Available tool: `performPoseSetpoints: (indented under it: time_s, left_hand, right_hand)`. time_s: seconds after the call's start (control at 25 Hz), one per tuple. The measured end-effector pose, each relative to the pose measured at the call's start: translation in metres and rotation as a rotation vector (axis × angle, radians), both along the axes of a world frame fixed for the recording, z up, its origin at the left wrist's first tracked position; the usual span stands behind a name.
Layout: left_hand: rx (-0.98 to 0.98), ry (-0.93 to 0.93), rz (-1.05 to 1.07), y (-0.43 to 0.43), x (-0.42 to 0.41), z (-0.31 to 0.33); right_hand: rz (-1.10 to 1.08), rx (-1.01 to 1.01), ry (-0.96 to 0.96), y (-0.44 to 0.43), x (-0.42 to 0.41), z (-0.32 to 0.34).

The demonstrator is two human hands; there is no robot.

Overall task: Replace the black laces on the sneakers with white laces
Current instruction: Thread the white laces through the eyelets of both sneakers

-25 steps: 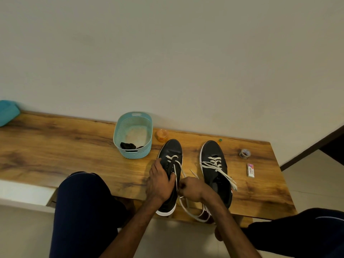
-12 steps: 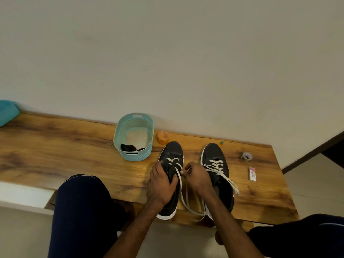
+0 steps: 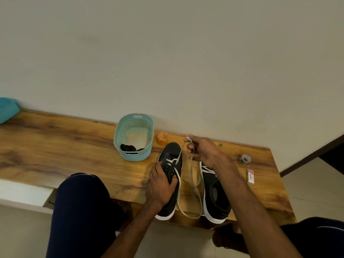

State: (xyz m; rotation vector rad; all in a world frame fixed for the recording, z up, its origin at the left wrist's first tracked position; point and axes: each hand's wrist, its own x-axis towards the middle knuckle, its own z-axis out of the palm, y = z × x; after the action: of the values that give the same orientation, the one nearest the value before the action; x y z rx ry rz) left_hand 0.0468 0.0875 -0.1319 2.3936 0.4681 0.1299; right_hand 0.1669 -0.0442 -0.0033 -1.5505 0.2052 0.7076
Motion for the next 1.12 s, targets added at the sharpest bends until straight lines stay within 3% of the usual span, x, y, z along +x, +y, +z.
performPoseSetpoints:
  time_s: [0.16, 0.4, 0.48, 0.72, 0.92, 1.12]
  left_hand:
    - [0.002, -0.003, -0.015, 0.002, 0.0, 0.005]
    - [-0.074, 0.029, -0.055, 0.008, 0.001, 0.013]
    - [-0.069, 0.053, -0.106, 0.016, 0.004, 0.015]
    - [-0.105, 0.223, -0.24, 0.037, 0.011, 0.024]
    - [0.062, 0.129, -0.186, 0.029, 0.018, 0.023]
    - [0.049, 0.036, -0.021, 0.027, 0.025, 0.023]
  right_hand:
    - [-0.008, 0.153, -0.147, -0.001, 0.004, 0.057]
    - [-0.115, 0.733, -0.274, -0.014, -0.013, 0.124]
    - [-0.192, 0.816, -0.282, -0.018, -0.015, 0.125]
    - [-0.27, 0.577, -0.064, -0.004, -0.022, 0.062]
    - [-0.094, 0.089, -0.2, 0.014, -0.021, 0.008]
    - [-0.014, -0.013, -0.275, 0.018, -0.026, -0.046]
